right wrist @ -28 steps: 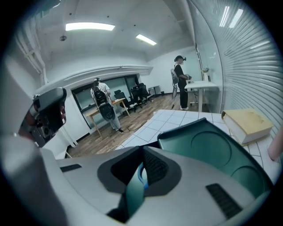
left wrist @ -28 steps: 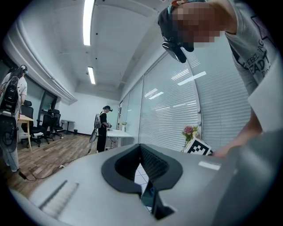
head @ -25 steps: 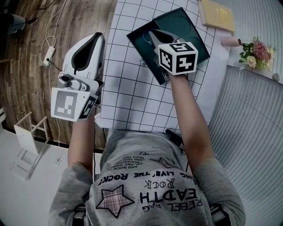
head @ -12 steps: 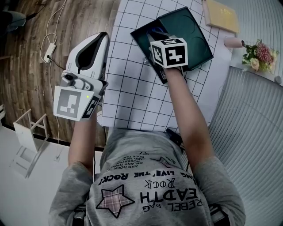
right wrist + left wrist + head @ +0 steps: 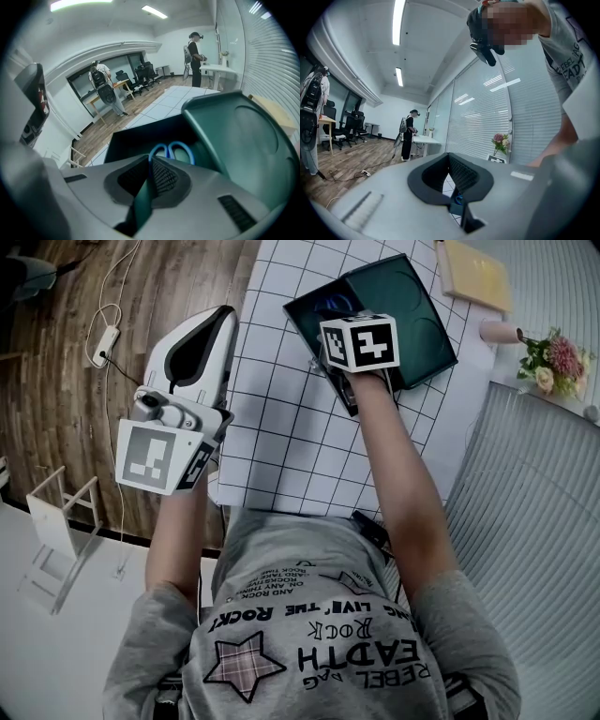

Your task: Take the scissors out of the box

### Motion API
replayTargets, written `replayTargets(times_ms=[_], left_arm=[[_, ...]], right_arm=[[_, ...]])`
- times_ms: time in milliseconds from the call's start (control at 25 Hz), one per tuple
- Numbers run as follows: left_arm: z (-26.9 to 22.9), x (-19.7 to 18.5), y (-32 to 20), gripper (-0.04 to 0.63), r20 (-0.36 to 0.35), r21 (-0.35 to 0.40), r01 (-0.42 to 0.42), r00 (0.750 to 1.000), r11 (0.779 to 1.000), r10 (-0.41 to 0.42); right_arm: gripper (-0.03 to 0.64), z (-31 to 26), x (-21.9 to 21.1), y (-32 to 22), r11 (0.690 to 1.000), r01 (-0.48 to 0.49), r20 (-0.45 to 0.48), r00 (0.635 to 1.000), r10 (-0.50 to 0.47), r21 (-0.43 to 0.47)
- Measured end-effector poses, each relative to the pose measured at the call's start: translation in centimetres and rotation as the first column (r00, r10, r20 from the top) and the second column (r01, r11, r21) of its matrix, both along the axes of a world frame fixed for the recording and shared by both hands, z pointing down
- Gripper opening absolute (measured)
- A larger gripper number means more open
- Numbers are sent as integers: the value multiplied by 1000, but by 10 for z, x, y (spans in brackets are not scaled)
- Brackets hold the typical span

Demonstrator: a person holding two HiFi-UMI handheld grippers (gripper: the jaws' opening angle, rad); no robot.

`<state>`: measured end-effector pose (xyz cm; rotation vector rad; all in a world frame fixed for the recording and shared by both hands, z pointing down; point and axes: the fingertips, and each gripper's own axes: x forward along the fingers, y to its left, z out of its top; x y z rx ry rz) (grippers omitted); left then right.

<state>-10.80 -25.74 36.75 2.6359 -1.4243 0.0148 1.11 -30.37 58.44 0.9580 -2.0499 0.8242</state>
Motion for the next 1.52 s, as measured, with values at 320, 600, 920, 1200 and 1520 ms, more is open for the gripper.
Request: replayTargets(times_ms=[320,600,920,1200,1520], left_arm=[[-1,-2,0,9,-10,2,1,1000,1000,-1],[-2,-4,0,9,-16,2,0,1000,1000,0],[-2,-6,2,9,-25,-5,1,1000,1000,-1],[1,-10,3,9,-43,-16,12,999,1000,-12],[0,-12,4,9,-45,-14,20,999,1000,-21]], right_arm=[[17,0,-13,13,998,32,54,998,-29,-51],[18,-15,-9,-5,997,28,15,999,-29,69],[20,-8,-16,-8,988,118,-77,991,-111,94],[120,-9,-17,-12,978,182,-158,974,-165,102],[121,4,-13,-11,979,197,-211,961,-181,58]])
